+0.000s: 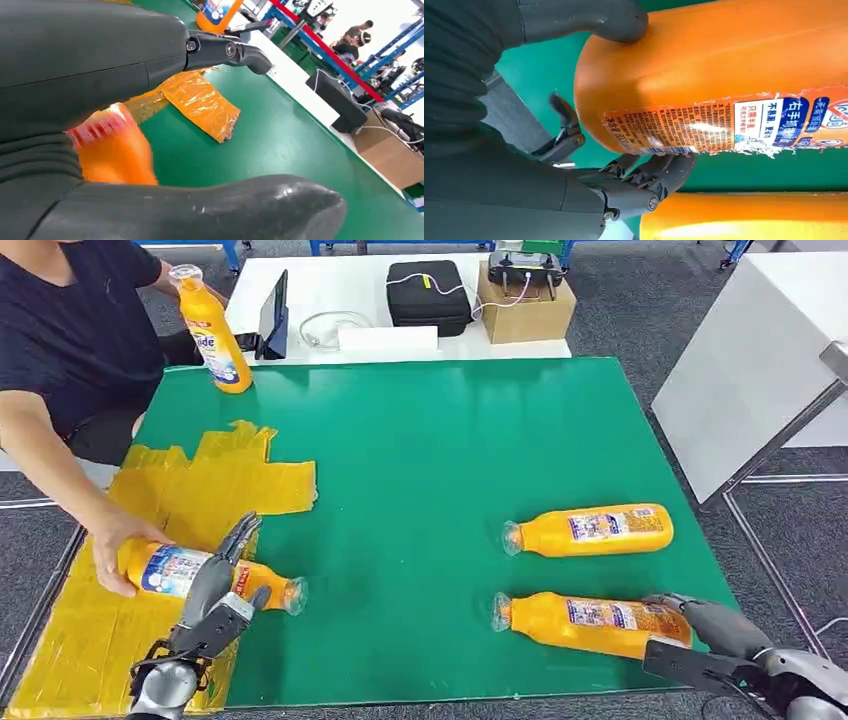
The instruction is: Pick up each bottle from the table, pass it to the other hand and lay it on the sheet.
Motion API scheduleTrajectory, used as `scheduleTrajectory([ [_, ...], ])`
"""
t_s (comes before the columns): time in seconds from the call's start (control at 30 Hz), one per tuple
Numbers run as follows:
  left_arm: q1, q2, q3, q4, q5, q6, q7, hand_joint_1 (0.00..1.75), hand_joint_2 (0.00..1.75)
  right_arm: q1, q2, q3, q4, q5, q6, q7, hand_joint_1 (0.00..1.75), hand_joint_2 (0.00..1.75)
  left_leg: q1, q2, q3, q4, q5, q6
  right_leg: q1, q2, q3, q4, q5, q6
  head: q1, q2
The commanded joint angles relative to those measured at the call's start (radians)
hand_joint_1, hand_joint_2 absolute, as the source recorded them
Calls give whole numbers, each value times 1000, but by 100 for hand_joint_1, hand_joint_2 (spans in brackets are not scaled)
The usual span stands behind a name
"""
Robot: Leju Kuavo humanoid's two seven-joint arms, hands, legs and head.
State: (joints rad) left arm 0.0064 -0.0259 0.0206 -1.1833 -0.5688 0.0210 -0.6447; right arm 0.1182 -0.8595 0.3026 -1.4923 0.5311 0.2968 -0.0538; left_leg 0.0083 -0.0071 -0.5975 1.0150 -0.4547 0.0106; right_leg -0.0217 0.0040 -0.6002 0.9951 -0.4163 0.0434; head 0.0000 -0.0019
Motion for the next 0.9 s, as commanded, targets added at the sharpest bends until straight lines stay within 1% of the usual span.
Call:
scheduleTrajectory([
  [0.03,-41,27,-64,59,12,9,5,0,0,-99,131,205,188,69,-56,7,161,175,3,2,5,-3,0,-1,4,1,6,-5,2,-2,0,0],
  [0.07,-39,27,-67,55,14,9,5,0,0,-110,152,223,215,83,-68,11,161,175,3,3,5,-2,0,0,3,2,5,-4,1,-2,0,0],
  [0.1,-39,26,-68,54,14,8,6,0,0,-117,162,232,228,92,-74,14,147,175,4,4,7,-4,1,-1,5,2,8,-7,3,-3,0,0],
  [0.13,-38,24,-70,51,15,8,7,0,0,-128,189,249,264,118,-92,24,79,175,4,5,9,-4,0,-1,5,4,9,-8,3,-3,0,0],
  [0.17,-38,23,-71,50,16,9,8,0,0,-130,196,255,273,123,-98,24,79,175,4,6,10,-3,-2,-2,5,6,9,-6,2,-3,1,0],
  [0.27,-39,23,-72,50,16,9,9,0,0,-132,196,257,277,125,-101,24,79,175,5,13,15,-3,-5,-2,5,12,13,-5,3,-3,0,0],
  [0.37,-39,24,-71,50,16,9,9,0,0,-133,192,255,277,125,-101,24,79,175,5,14,17,-2,-5,-1,5,13,14,-5,2,-3,1,0],
  [0.43,-39,24,-71,50,16,9,9,0,0,-133,192,255,277,125,-101,24,79,175,4,17,20,-1,-6,0,5,16,16,-3,1,-2,0,0],
  [0.47,-39,24,-71,50,16,9,9,0,0,-133,192,255,277,125,-101,24,79,175,6,16,19,-3,-5,-1,7,14,16,-6,3,-3,1,0],
  [0.53,-39,24,-71,50,16,9,9,0,0,-133,192,255,277,125,-101,24,79,175,5,18,22,-1,-7,-1,6,17,18,-4,2,-3,1,0],
  [0.6,-39,24,-71,50,16,9,9,0,0,-133,192,255,277,125,-101,24,79,175,5,16,22,-2,-6,-1,6,16,19,-5,3,-3,1,0],
  [0.63,-39,24,-71,50,16,9,9,0,0,-133,192,255,277,125,-101,24,79,175,5,18,24,-1,-7,-1,6,18,20,-4,2,-3,0,0],
  [0.67,-38,24,-71,50,16,9,9,0,0,-132,196,254,276,127,-102,25,0,175,6,16,22,-3,-5,-1,7,15,19,-6,3,-4,1,0],
  [0.7,-39,22,-72,50,16,9,9,0,0,-136,205,263,288,138,-101,35,0,175,6,17,25,-2,-7,-1,7,17,21,-5,2,-3,0,0],
  [0.73,-41,19,-74,49,16,10,12,0,0,-143,223,277,313,159,-106,44,0,175,6,16,23,-3,-5,-1,7,15,20,-7,4,-4,1,0],
  [0.77,-45,19,-79,52,14,10,14,0,0,-148,229,286,330,166,-104,45,0,175,5,17,25,-2,-7,-1,6,17,21,-5,2,-3,1,0],
  [0.8,-49,17,-83,56,14,10,15,0,0,-151,231,294,341,170,-104,44,0,175,6,14,23,-3,-5,-1,7,13,21,-7,3,-4,1,0],
  [0.83,-57,17,-89,65,14,10,17,0,0,-155,224,309,349,175,-103,44,0,175,4,13,23,-3,-5,1,5,14,21,-5,1,-3,-1,0],
  [0.9,-63,16,-94,71,14,11,18,0,0,-154,215,316,349,176,-102,43,0,175,7,14,24,-2,-6,0,8,16,22,-6,2,-3,0,0],
])
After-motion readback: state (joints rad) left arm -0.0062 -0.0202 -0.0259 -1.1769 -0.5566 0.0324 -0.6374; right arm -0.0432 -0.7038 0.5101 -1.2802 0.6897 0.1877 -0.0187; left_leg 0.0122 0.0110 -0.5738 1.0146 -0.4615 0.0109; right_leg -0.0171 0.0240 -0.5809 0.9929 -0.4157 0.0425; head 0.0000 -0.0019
